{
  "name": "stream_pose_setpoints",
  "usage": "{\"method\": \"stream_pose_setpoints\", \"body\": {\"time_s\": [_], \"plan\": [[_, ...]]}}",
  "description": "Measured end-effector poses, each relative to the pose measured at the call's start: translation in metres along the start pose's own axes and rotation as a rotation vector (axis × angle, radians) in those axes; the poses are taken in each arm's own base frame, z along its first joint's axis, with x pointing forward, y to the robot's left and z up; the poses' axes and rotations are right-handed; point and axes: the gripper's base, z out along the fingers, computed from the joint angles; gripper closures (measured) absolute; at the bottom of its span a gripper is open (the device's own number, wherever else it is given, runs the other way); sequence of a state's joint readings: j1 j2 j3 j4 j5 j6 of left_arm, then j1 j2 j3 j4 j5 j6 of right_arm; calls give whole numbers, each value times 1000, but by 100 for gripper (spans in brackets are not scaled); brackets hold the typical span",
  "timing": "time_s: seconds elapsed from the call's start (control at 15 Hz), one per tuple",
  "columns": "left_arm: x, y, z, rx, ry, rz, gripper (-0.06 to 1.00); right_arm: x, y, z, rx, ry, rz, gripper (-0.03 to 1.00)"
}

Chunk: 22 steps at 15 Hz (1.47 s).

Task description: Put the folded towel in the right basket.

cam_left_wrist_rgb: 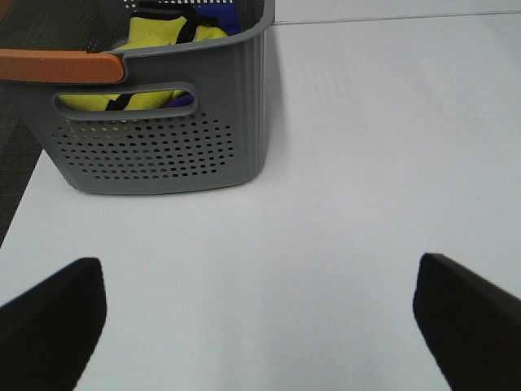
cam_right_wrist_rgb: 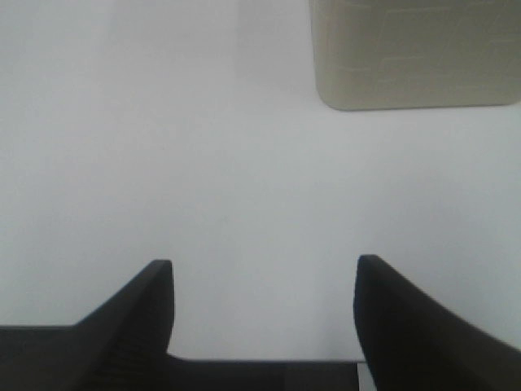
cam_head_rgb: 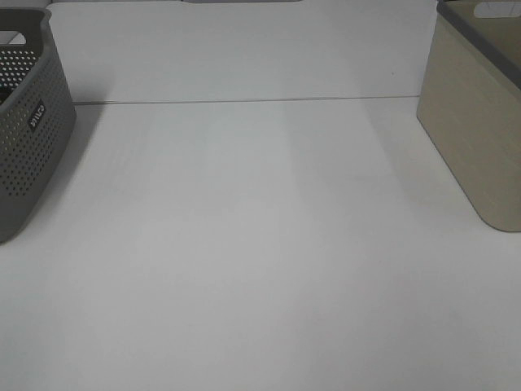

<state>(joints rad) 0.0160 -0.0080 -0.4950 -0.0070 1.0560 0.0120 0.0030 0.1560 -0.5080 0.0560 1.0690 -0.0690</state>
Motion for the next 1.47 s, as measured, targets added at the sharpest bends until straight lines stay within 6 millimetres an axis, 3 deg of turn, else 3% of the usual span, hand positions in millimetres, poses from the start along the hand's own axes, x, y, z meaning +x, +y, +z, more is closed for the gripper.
{"method": "stream_pose_setpoints", "body": {"time_s": [0.47,1.47], "plan": [[0,0,0,0,0,0,-3,14,1,-20,8,-156,-8,36],[0,0,0,0,0,0,-3,14,1,-21,9,-162,-10,36]]}}
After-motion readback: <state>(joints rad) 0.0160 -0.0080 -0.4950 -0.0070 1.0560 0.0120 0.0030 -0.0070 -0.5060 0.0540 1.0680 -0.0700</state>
